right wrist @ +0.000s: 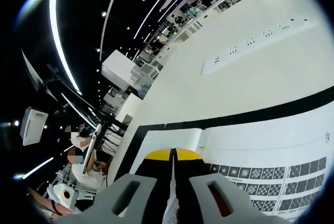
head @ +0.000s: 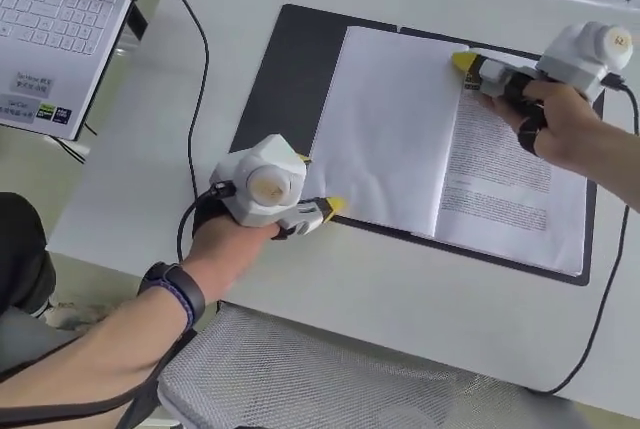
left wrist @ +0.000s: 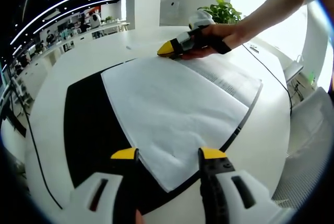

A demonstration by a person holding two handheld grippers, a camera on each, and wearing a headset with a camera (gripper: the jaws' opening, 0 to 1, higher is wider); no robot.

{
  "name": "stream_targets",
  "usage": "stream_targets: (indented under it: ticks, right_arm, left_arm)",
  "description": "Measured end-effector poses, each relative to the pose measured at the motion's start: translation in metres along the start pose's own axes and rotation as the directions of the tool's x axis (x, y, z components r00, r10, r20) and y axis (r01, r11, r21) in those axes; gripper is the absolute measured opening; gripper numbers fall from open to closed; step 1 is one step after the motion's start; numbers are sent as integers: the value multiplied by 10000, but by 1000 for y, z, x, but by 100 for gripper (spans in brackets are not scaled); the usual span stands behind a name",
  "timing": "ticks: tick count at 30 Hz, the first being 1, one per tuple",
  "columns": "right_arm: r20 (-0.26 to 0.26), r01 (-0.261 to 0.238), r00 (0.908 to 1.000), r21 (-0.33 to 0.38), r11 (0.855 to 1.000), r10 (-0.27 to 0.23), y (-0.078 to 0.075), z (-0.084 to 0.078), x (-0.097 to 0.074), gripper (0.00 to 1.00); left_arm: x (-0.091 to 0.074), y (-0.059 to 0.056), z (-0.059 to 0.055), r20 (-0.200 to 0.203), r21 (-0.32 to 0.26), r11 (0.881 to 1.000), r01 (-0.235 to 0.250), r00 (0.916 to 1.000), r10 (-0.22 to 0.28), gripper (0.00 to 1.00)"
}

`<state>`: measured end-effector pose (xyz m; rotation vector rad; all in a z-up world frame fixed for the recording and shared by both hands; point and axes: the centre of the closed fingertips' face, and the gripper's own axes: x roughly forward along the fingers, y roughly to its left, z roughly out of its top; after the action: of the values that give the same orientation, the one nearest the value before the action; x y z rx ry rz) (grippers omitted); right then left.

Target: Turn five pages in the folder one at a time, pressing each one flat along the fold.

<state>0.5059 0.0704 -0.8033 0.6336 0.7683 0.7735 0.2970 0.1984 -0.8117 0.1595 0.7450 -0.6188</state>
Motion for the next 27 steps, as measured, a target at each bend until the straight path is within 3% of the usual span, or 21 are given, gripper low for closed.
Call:
stream_targets:
  ticks: [3, 6, 7, 21, 27]
  right_arm:
    - [-54, -183, 9998, -53, 9998, 183, 14, -16, -10, 0]
    - [-57, -311, 9995, 52, 9995, 312, 17, -21, -14, 0]
    - [-70, -346, 9994, 38, 9994, 346, 26, -28, -19, 0]
    - [-512, -1011, 9936, -122, 9948, 1004, 59, -79, -54, 0]
    - [-1084, -1283, 9865, -469, 9906, 1226, 71, -103, -67, 0]
  left_arm:
    - [0, 0, 0, 15, -44, 10000, 40, 10000, -40, 45]
    - [2, 2, -1, 32, -70, 10000, 36, 10000, -36, 44]
    - [2, 3, -2, 36, -79, 10000, 32, 10000, -31, 44]
    - [7, 5, -5, 32, -161, 9999, 20, 10000, -20, 42]
    - [7, 4, -5, 38, -145, 9999, 14, 10000, -13, 43]
